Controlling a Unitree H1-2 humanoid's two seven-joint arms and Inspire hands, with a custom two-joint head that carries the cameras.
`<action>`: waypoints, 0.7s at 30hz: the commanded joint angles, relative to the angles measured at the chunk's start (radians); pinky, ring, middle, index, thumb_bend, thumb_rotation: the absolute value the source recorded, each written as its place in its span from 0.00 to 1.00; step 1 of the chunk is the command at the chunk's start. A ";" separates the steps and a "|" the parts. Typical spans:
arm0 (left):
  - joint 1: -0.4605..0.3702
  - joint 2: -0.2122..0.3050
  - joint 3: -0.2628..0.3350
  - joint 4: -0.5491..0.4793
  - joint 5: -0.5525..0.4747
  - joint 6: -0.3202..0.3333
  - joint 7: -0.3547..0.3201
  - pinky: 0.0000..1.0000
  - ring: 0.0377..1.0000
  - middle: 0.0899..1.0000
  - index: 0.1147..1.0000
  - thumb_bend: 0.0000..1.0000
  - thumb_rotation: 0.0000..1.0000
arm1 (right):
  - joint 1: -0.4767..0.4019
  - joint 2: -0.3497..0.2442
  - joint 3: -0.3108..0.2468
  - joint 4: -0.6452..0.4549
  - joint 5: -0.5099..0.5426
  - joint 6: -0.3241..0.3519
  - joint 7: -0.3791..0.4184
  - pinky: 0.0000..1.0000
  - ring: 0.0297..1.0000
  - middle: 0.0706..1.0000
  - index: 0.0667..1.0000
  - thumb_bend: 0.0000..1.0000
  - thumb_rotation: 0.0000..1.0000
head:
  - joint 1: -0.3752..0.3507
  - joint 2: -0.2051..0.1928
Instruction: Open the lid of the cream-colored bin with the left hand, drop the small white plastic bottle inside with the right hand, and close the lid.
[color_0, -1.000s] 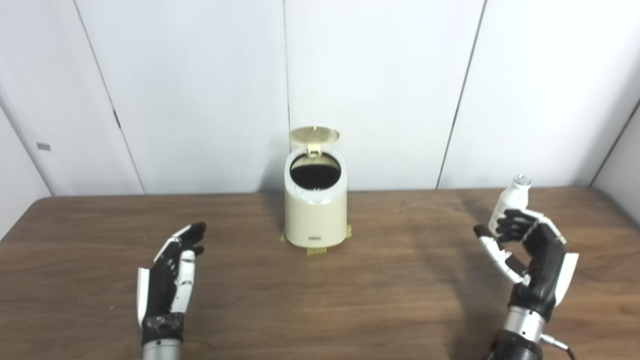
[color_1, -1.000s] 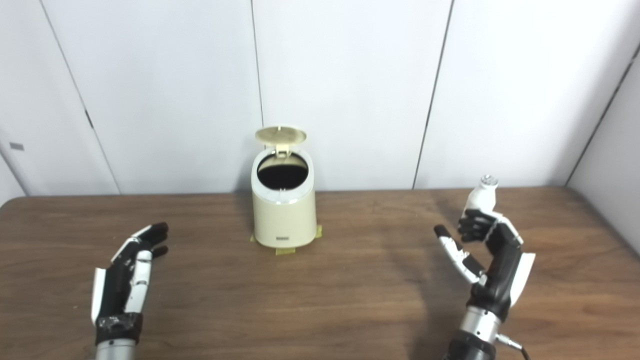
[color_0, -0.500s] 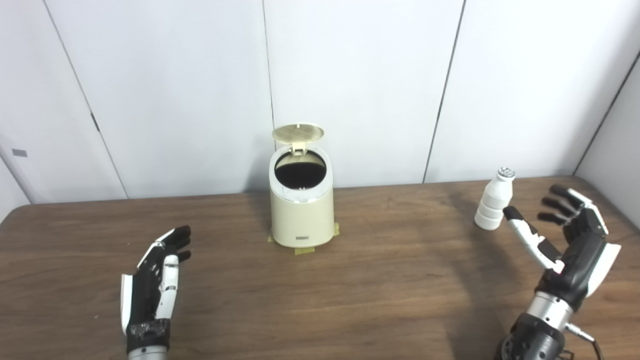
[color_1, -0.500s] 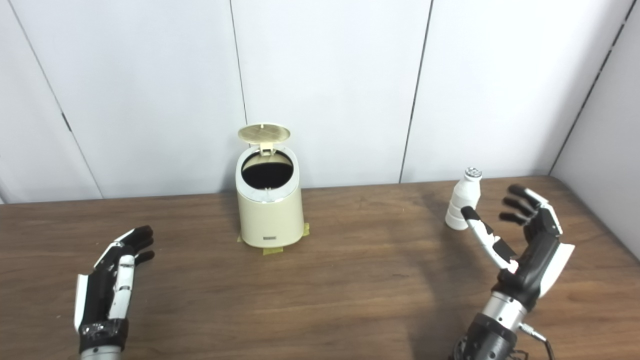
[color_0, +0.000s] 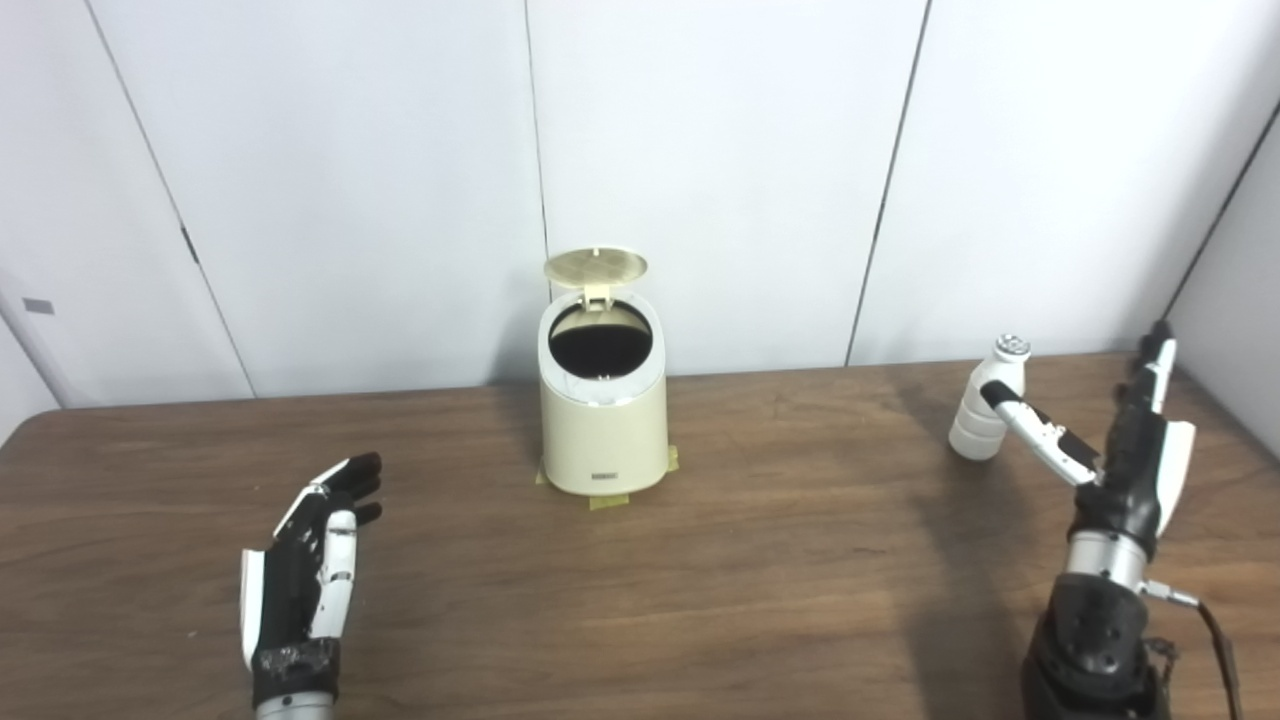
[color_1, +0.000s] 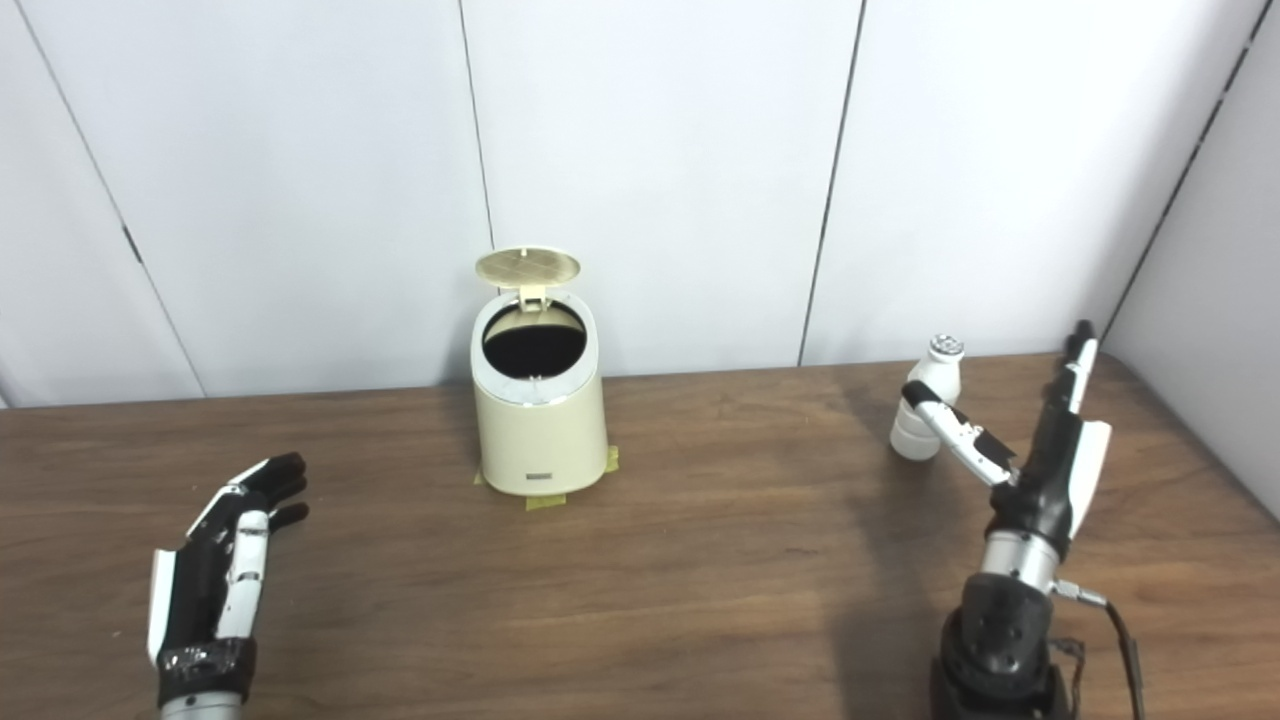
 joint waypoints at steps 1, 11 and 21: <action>-0.004 0.014 0.001 0.011 0.022 -0.043 0.011 0.73 0.78 0.76 0.73 0.11 0.74 | -0.063 -0.043 0.006 -0.014 0.015 0.047 0.045 0.89 0.95 0.98 1.00 0.89 0.35 | 0.000 0.002; -0.002 0.011 0.001 0.013 0.022 -0.046 0.014 0.73 0.78 0.76 0.72 0.10 0.71 | -0.150 -0.114 0.039 0.148 0.020 0.072 0.097 0.84 0.94 0.98 1.00 0.88 0.30 | 0.001 0.002; -0.003 0.016 0.003 0.019 0.025 -0.054 0.016 0.73 0.78 0.76 0.73 0.10 0.73 | -0.232 -0.158 0.072 0.299 -0.008 0.079 0.080 0.73 0.84 0.90 0.91 0.90 0.31 | -0.014 0.000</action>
